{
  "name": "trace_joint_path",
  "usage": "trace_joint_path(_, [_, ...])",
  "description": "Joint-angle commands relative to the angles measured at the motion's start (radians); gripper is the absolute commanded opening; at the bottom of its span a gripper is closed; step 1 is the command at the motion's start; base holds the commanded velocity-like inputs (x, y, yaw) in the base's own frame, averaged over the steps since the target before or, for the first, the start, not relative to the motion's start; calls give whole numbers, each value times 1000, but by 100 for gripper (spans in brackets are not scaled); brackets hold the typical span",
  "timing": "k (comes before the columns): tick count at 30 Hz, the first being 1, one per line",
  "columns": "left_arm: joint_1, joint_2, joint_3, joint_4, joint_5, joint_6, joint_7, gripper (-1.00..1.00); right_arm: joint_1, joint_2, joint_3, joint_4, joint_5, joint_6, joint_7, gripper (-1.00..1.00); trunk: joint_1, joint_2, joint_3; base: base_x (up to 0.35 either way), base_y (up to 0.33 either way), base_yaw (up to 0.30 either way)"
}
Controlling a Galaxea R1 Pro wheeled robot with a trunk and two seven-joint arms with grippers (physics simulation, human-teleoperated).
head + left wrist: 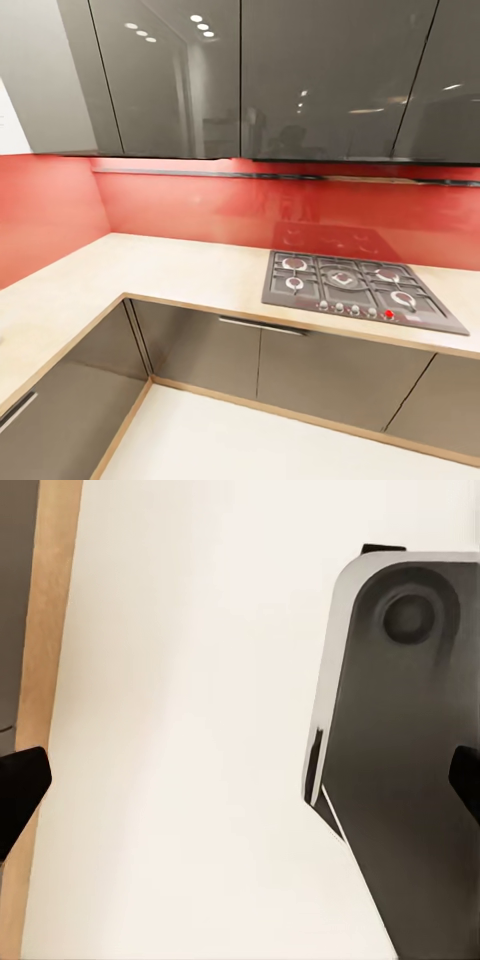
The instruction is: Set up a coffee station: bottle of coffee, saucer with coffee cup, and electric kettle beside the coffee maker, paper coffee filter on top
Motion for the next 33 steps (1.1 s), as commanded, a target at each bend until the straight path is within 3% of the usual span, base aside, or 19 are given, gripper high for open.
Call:
trace_joint_path(1, [-1,0,8,2,-11,-4,4,100,0,-2,-2,-2,-9,5,6,100,1,-2,-3,301,-177,231])
trace_joint_path(12, [-1,1,15,1,-4,-4,5,100,0,-2,-2,-2,-8,5,6,100,1,-2,-11,80,-273,257])
trace_joint_path(15, [-1,3,14,2,29,-4,5,100,0,-1,-2,-2,-8,5,6,100,1,-2,-12,-96,-245,269])
trace_joint_path(18, [-1,5,10,1,91,-6,5,100,0,0,-2,-2,-8,5,6,100,1,-2,-13,-99,-99,273])
trace_joint_path(20, [-1,3,8,1,103,-22,5,100,0,0,-2,-2,-8,5,5,100,1,-2,-14,-47,-18,277])
trace_joint_path(33, [-1,-3,-5,1,103,-38,5,100,0,2,-2,-1,-8,5,5,100,1,-2,-14,-5,-2,279])
